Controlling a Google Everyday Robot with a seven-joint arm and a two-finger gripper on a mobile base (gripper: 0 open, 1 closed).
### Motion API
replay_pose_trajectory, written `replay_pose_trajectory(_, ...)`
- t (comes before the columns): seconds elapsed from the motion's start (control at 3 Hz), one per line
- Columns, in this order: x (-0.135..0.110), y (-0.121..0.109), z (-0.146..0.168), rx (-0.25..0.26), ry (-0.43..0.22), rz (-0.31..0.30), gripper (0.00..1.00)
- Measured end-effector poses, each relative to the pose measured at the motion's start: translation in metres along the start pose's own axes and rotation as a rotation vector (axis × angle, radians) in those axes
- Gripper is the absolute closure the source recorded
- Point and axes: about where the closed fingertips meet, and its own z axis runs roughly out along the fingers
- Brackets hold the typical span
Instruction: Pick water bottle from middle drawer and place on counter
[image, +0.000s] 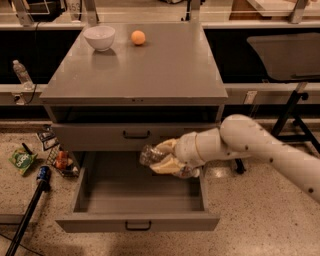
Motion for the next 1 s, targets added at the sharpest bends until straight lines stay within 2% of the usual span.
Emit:
replay_pose_trajectory(0.33, -0.051, -0.005, -0.034, -0.021, -0.026, 0.009, 1.00)
replay_pose_trajectory(0.67, -0.051, -0.005, -0.034, -0.021, -0.026, 0.009, 1.00)
replay_pose_trajectory(1.0, -0.077, -0.032, -0.032, 0.007, -0.025, -0.038, 1.00)
